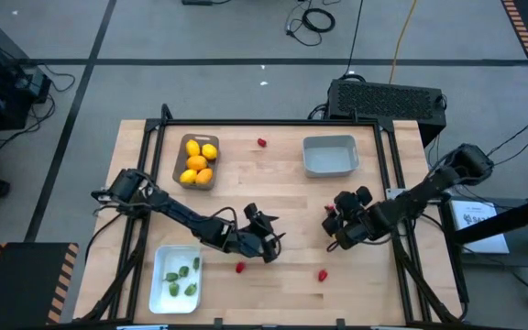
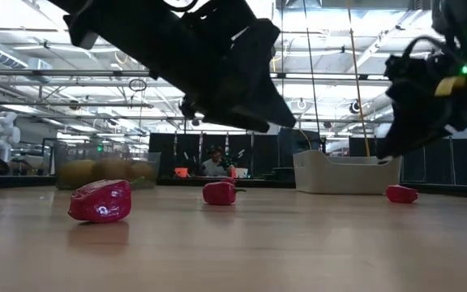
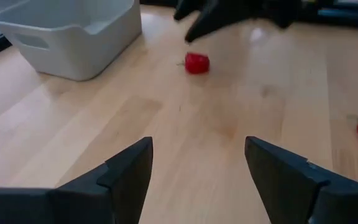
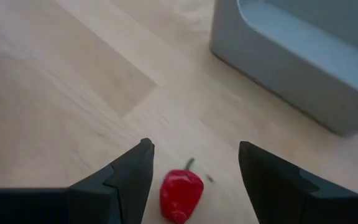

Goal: Sort produce into baskets
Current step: Put the red bell pepper into the gray bin

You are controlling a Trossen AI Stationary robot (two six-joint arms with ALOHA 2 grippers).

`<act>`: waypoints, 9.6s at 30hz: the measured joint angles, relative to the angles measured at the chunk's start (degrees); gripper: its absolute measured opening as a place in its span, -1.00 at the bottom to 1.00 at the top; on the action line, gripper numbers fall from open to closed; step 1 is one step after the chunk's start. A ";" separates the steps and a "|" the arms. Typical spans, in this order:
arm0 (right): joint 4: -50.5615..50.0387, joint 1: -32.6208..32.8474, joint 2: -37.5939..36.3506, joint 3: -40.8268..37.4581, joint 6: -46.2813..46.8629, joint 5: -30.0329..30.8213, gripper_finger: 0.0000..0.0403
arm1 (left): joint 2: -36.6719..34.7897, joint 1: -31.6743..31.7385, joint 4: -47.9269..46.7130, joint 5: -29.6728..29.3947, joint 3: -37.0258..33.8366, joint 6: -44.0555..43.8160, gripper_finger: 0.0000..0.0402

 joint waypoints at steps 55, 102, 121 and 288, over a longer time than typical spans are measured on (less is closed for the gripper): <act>1.05 -11.04 2.07 10.34 -13.91 -8.73 -0.54 | -21.11 11.78 -55.72 -42.16 0.05 -21.08 0.30; 3.30 -38.59 5.25 24.82 -37.27 -25.77 0.33 | -29.74 -30.24 -103.45 -51.25 -21.07 -102.61 0.30; 46.63 -11.55 30.03 25.67 -47.33 -25.31 0.33 | -34.21 -25.57 -102.73 -45.62 -21.05 -98.66 0.30; 4.82 12.21 27.93 25.91 -9.56 -37.34 -0.06 | -34.17 -25.21 -102.05 -48.98 -21.00 -97.09 0.31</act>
